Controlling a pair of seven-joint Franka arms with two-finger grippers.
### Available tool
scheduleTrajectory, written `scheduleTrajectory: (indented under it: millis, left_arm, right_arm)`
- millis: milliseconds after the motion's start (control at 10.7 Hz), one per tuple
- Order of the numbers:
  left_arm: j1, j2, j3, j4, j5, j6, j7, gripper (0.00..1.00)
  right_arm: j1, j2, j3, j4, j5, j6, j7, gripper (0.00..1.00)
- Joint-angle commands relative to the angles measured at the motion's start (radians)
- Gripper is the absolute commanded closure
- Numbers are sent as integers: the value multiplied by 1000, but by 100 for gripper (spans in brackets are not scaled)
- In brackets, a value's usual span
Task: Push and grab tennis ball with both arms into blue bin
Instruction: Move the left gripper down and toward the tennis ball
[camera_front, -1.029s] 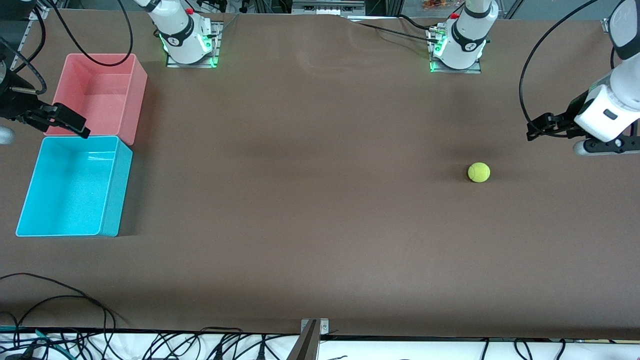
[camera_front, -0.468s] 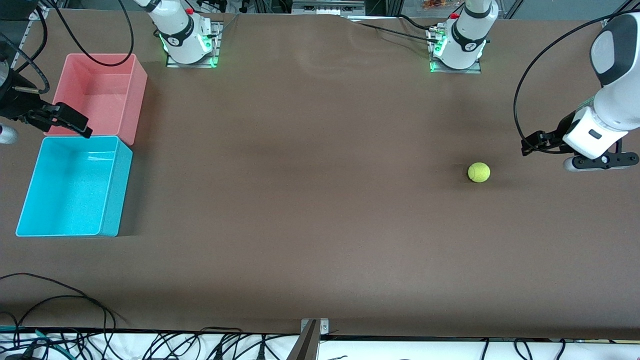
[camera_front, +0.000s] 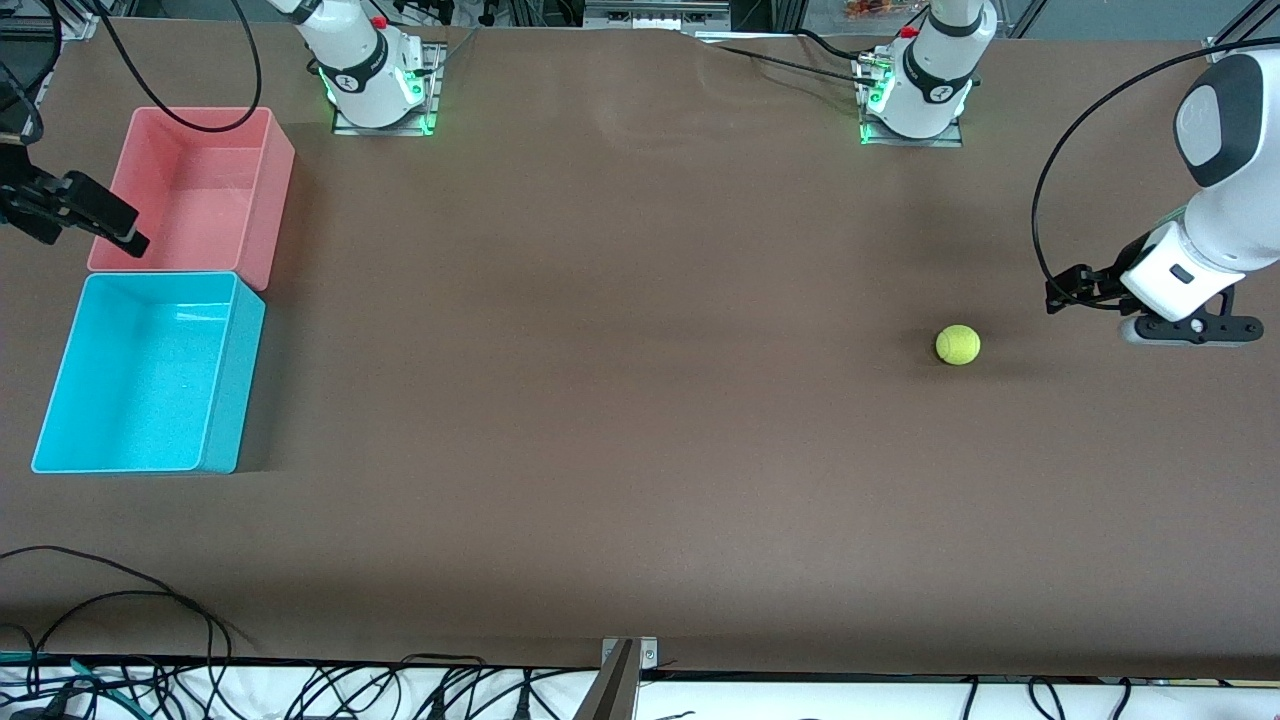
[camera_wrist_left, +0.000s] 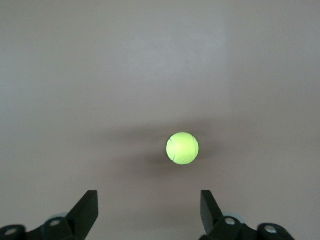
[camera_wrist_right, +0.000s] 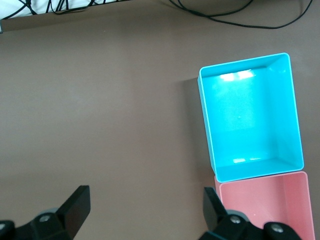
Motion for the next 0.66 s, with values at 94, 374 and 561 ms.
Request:
scheduleTrajectory:
  millis: [94,374,561]
  left_arm:
    - [22,-8,6,-43,25,17,339,77]
    - [36,-8,9,-80,25,71,546,100]
    - [43,1,41,-111,23,139,795,100]
  right_arm:
    - [-1,8,0,22,3,-23,-9,0]
    - [-1,2,-1,31,2,-26,-11,0]
    - [-1,-2,0,31,-12,-41,-12,0]
